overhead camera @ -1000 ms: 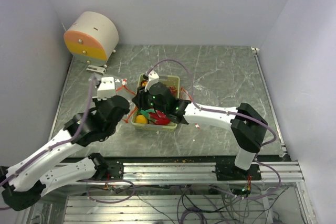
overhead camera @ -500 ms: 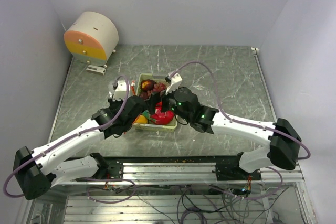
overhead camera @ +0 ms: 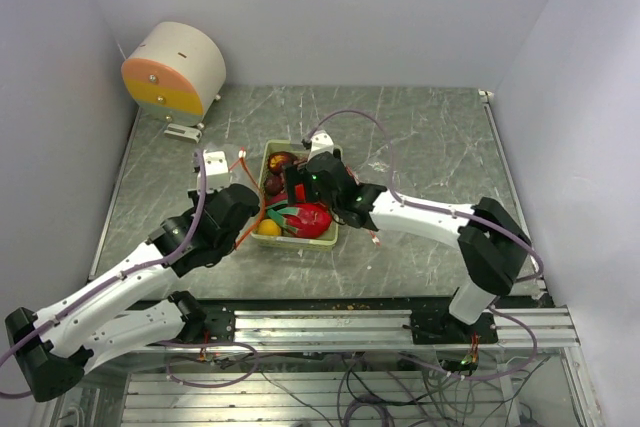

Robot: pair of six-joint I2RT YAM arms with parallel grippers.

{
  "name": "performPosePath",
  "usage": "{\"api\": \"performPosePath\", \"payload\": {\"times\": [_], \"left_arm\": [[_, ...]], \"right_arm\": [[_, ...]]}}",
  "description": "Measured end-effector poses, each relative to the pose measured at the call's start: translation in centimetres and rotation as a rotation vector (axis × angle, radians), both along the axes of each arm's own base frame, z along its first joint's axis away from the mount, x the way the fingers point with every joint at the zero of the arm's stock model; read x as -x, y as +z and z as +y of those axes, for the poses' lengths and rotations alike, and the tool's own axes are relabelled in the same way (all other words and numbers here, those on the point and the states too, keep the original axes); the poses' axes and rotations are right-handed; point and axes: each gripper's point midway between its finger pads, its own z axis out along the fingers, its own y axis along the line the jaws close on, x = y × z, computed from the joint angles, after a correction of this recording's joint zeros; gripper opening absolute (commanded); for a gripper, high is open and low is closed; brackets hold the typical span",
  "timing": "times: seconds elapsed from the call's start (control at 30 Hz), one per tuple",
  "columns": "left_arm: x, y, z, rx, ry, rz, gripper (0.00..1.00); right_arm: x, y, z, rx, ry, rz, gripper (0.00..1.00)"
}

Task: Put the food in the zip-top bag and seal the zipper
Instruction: Pick up the fake fruit from the bin.

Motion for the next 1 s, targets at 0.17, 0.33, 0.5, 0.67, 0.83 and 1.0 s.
{"api": "performPosePath", "payload": {"times": [0.17,0.33,0.5,0.67,0.83,1.0], "left_arm": [[-0.1,-0.2,-0.1,-0.009,-0.002,0.007,0.07],[-0.1,-0.1,0.0,-0.008,-0.001,0.006,0.07],[0.1,0.1,0.1,0.003,0.0,-0.003,0.07],[0.1,0.2,0.2,0.011,-0.001,-0.009,0.07],[0.2,0.1,0.2,0.013,-0.003,-0.009,0.07],[0.2,0.1,0.1,0.012,-0.004,-0.007,0.07]], "right_arm": [[-1.0,-3.4,-0.2,0.043,0.01,0.061,0.93],[-1.4,-4.4,-0.2,0.033,0.033,0.091,0.87],[-1.3,-4.0,0.9,-0.009,0.073,0.082,0.76],[-1.2,-6.0,1.6,0.003,0.103,0.108,0.44],[-1.2,-6.2,1.7,0.003,0.11,0.117,0.11],[-0.2,-4.6,0.6,-0.015,0.112,0.106,0.1]]}}
